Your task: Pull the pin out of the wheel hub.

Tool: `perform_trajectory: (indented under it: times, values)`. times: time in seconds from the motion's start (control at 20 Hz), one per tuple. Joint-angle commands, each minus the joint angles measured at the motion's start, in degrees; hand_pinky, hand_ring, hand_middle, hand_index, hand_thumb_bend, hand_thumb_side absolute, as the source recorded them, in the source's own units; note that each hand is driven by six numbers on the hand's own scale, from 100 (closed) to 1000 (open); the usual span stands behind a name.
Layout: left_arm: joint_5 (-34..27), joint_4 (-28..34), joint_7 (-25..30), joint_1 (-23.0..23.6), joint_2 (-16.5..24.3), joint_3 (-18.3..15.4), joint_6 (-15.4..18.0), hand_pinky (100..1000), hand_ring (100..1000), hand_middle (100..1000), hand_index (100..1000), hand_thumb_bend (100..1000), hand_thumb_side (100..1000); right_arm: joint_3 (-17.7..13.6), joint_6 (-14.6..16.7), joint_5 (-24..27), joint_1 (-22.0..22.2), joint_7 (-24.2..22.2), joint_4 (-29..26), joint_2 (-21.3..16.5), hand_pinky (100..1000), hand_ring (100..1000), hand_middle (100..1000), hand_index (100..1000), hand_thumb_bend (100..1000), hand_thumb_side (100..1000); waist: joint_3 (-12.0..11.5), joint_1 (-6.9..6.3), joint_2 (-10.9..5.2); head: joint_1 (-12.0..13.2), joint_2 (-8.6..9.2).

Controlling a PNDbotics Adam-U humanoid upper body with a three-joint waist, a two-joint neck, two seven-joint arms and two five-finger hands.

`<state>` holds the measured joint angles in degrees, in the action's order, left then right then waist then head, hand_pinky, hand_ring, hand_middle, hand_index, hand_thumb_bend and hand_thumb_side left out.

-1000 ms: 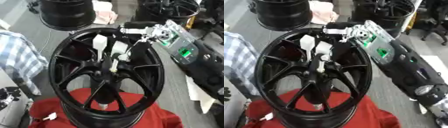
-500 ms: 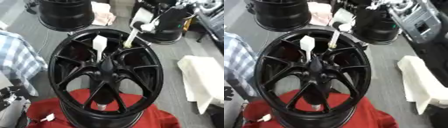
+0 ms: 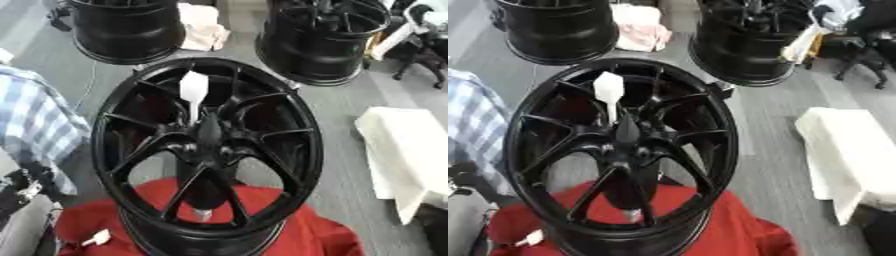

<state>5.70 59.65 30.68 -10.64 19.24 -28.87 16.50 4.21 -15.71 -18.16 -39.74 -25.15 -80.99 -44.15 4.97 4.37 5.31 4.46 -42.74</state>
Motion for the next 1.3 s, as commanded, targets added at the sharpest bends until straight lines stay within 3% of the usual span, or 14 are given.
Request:
perform_trajectory:
  times: [0.05,0.2,0.35,0.6,0.7,0.9,1.05,1.3]
  values:
    - [-0.9,0.34,-0.85,-0.53,2.15,-0.78,0.33,677,681,631,738,473,517,-5.98,-3.1,-3.42,2.63,3.33,4.64,1.48,845,817,842,942,372,450,0.34,-0.39,-0.22,0.74,1.33]
    - [-1.05,0.13,-0.98,-0.61,2.21,-0.68,0.6,677,681,631,738,474,517,-10.99,-6.18,-6.5,7.63,6.41,9.02,5.89,875,852,883,954,370,508,0.25,-0.47,-0.07,0.59,1.44]
    - [-0.97,-0.02,-0.74,-0.86,2.02,-0.32,0.71,677,681,631,738,475,517,-15.83,-8.62,-9.48,12.48,9.39,6.57,10.64,861,836,871,943,349,515,-0.48,-0.65,-0.13,-0.37,1.37]
    - [-0.57,0.06,0.3,-1.64,1.26,0.71,0.65,677,681,632,738,476,516,-23.29,-4.99,-12.63,20.55,14.35,-1.19,18.7,801,777,809,919,293,483,-2.96,-0.95,-0.33,-2.78,1.06]
    - [-0.39,0.15,0.66,-1.81,1.01,0.96,0.57,677,681,632,738,475,517,-22.55,-3.03,-11.18,22.98,16.35,-4.43,21.94,777,746,783,912,263,479,-3.58,-1.05,-0.38,-3.36,0.93]
    - [-0.32,0.12,0.93,-2.3,0.66,1.14,0.52,677,681,632,738,475,515,-17.04,0.95,-7.35,25.63,20.33,-9.41,28.36,749,705,744,895,236,474,-4.18,-1.4,-0.07,-3.79,1.35]
    - [-0.44,-0.23,0.91,-2.42,0.56,1.23,0.6,677,681,632,738,478,516,-14.06,3.68,-4.63,25.99,23.06,-7.44,31.41,738,683,723,886,192,496,-4.16,-1.73,0.11,-3.76,1.66]
    - [-0.56,-0.81,0.97,-2.53,0.56,1.45,1.12,678,684,633,739,482,518,-11.75,8.53,0.22,25.94,27.91,-1.27,33.4,728,661,702,871,150,512,-4.1,-2.06,0.26,-4.29,1.83]
